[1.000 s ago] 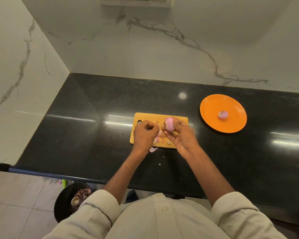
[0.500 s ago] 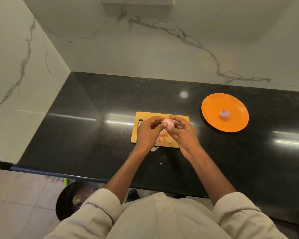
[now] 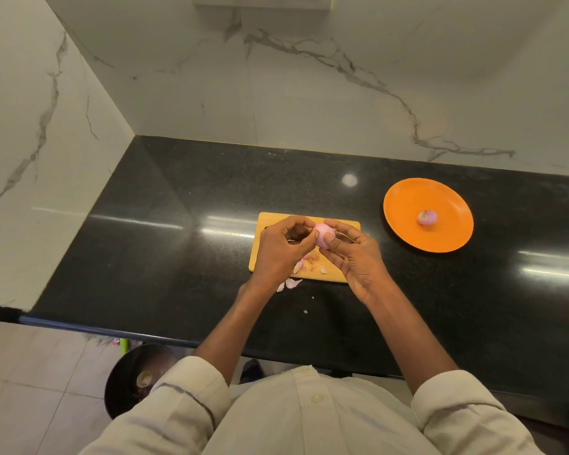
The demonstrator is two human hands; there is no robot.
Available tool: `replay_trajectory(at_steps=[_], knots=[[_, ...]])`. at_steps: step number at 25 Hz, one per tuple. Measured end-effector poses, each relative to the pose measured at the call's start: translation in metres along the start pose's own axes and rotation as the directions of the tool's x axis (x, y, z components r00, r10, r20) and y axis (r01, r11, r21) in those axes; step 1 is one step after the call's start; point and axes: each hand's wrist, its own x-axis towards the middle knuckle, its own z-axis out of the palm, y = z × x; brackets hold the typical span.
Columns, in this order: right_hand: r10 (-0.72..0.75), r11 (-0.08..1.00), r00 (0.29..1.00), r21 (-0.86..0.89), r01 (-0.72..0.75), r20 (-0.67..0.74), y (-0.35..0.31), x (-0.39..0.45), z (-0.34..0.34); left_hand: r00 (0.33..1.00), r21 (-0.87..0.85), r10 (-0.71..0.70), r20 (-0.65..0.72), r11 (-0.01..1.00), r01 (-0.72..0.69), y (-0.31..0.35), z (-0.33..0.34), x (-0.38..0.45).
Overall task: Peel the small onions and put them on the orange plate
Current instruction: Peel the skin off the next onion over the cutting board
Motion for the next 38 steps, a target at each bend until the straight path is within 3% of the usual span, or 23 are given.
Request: replay_trajectory(at_steps=[4,16,24,31,34,38], knots=[[-0.012,1.000,0.999,0.027,0.011,0.043,-0.003,0.000,0.001,0.997,0.015,0.007,0.073,1.000,-0.008,0.002,0.004,0.001],[-0.026,1.000,0.997,-0.004,0.027,0.072,-0.007,-0.001,0.004,0.996,0.069,0.057,0.071,0.996,-0.062,0.004,0.003,0.007],[-0.025,0.991,0.996,0.131,0.014,0.086,-0.013,-0.003,0.011,0.993,-0.068,0.116,-0.022,0.991,-0.118,0.017,-0.005,0.013],[-0.023,0.994,0.998,0.109,0.016,0.056,-0.018,-0.005,0.015,0.990,-0.041,0.127,-0.062,0.991,-0.129,0.014,-0.002,0.012],[0.094,0.961,0.995,0.256,-0.103,0.044,-0.020,-0.005,0.019,0.994,-0.065,0.055,-0.092,0.996,-0.061,0.011,-0.001,0.010],[0.283,0.839,0.956,0.463,-0.285,0.077,-0.016,-0.006,0.020,0.998,-0.101,-0.024,-0.061,0.995,0.017,0.005,0.002,0.011]])
